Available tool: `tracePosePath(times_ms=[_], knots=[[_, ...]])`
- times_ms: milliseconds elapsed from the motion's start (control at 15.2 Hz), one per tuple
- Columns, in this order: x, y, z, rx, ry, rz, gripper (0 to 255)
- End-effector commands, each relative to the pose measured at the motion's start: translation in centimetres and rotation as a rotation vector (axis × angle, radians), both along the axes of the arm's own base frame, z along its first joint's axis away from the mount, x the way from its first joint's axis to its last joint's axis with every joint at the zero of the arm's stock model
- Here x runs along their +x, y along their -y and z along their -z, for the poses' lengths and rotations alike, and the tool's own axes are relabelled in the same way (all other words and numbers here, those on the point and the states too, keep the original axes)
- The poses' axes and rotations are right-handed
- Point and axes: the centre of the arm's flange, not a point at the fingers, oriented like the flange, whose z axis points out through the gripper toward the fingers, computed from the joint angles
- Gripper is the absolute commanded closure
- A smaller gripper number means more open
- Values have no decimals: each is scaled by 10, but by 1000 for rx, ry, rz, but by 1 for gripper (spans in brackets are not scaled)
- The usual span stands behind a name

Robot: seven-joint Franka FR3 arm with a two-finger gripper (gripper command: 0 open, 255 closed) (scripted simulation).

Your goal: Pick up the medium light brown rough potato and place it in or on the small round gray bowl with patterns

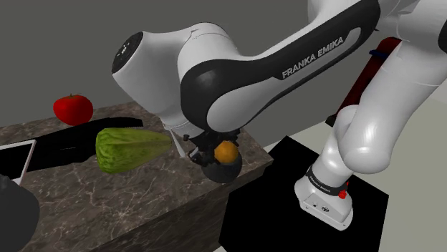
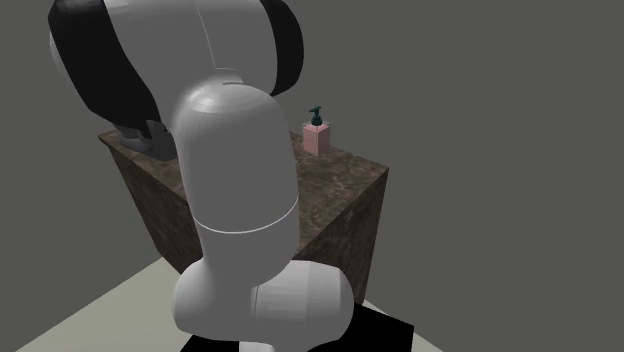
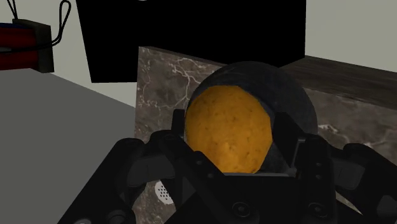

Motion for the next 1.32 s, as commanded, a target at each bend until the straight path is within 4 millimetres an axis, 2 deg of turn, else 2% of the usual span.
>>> tracePosePath(times_ms=[0,396,462,792,1056,1254], knots=[[0,0,5,0,0,0,255],[0,0,5,0,0,0,255],[0,0,5,0,0,0,0],[0,0,5,0,0,0,0],[10,-26,-37,0,0,0,0],[10,-26,-37,0,0,0,0]])
